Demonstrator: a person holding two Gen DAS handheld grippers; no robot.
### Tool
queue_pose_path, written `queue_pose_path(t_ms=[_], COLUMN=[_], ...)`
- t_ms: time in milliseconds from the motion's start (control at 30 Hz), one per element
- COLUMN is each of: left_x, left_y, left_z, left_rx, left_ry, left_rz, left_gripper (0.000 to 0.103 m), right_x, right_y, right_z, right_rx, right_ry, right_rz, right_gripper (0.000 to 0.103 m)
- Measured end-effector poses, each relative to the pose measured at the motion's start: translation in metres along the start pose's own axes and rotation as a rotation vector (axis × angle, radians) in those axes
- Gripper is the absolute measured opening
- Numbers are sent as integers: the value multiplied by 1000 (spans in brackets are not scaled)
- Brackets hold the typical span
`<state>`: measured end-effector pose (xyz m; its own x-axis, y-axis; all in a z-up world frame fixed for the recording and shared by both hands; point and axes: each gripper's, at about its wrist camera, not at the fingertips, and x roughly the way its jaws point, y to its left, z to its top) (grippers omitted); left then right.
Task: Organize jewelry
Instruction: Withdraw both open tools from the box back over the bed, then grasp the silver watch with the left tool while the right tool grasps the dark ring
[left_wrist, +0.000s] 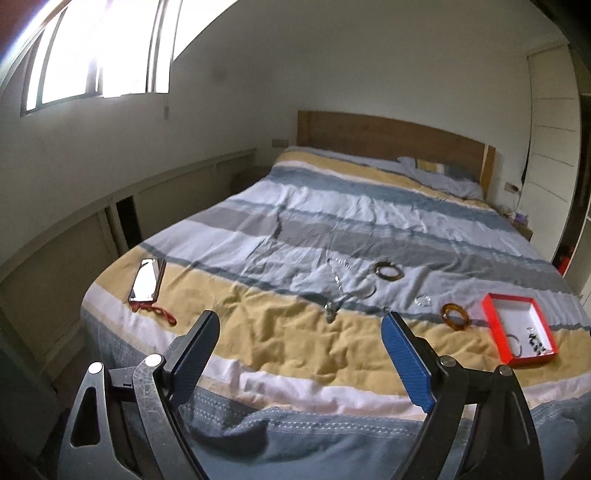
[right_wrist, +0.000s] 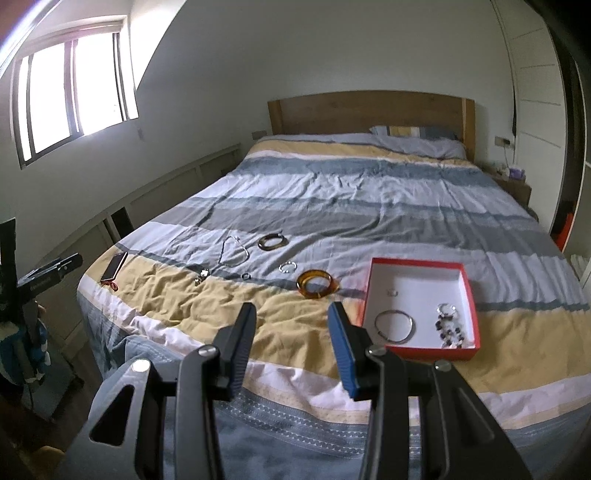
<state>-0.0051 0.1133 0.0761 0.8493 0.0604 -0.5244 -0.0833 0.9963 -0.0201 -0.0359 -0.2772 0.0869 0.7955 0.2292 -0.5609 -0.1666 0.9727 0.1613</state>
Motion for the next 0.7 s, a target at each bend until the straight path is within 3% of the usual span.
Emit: queue_pose_path(t_ms=[433, 700], left_x=[74, 135], left_y=[1, -1], left_z=[-23, -35], left_rx=[-3, 8], left_ry=[133, 232], left_rz=[37, 30], left_gripper=[88, 87], right_x=[73, 153], right_y=[1, 12], right_z=[-7, -5], right_rx=[-3, -23], right_ry=[100, 205], right_rz=[34, 89], right_gripper=[39, 39])
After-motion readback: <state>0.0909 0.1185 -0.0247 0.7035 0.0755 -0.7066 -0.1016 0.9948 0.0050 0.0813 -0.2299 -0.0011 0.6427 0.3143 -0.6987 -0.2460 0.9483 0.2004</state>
